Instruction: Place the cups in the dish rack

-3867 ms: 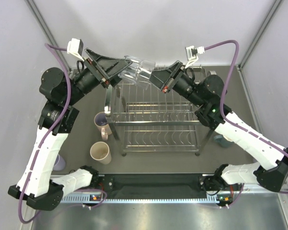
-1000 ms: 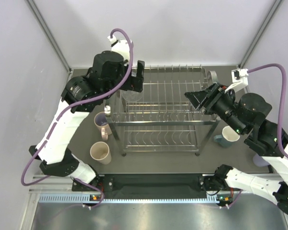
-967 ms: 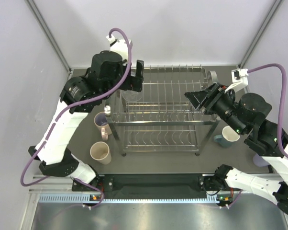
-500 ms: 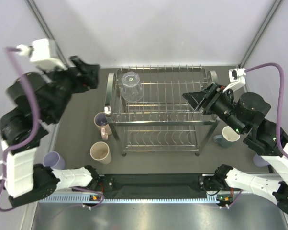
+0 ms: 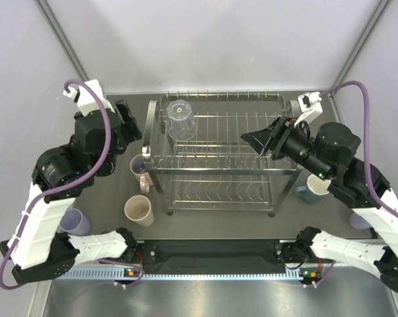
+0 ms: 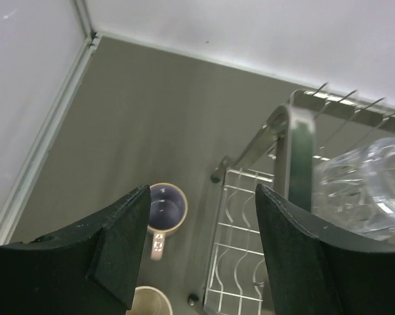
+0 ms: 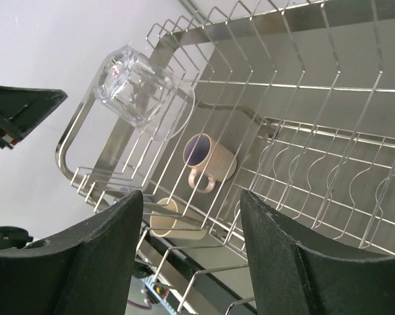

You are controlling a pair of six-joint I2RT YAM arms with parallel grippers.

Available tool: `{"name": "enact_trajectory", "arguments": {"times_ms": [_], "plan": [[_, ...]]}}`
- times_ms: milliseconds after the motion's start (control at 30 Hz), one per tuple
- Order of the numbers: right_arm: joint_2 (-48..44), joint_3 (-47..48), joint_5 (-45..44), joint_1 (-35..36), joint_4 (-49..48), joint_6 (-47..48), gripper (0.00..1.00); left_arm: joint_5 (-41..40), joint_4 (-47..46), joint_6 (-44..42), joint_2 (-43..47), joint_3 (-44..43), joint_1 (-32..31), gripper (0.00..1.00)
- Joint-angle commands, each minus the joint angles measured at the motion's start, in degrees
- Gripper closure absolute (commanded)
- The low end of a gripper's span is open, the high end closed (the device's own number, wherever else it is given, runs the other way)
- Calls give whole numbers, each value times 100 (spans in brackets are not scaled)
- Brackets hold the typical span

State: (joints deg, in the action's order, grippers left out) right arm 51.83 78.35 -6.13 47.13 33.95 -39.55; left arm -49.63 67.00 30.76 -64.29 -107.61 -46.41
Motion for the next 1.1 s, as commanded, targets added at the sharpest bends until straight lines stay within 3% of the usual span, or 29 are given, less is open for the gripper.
{"name": "enact_trajectory", "arguments": {"times_ms": [0,300,467,767,867,900,1000,1067], "plan": [[204,31,543,191,305,96,39,-337,261,492,356,354,-17,30],[468,725,306,226,428,536,38,-634,462,791,690,619,-8,28],[696,1182,367,226,463,685,37,-716,1104,931,549,442,-8,28],[995,2132,507,226,630,809,35,-425,683,985,461,1277,176,28],[969,2053,569,217,630,782,35,126,-62,196,532,1567,982,29],[960,1983,587,226,630,756,35,999,-491,-24,523,1646,1846,29],[881,1887,578,226,639,756,35,2591,-1011,-605,391,1971,3527,29],[820,1851,552,226,639,764,35,2853,-1154,-712,312,2095,3876,28]]}}
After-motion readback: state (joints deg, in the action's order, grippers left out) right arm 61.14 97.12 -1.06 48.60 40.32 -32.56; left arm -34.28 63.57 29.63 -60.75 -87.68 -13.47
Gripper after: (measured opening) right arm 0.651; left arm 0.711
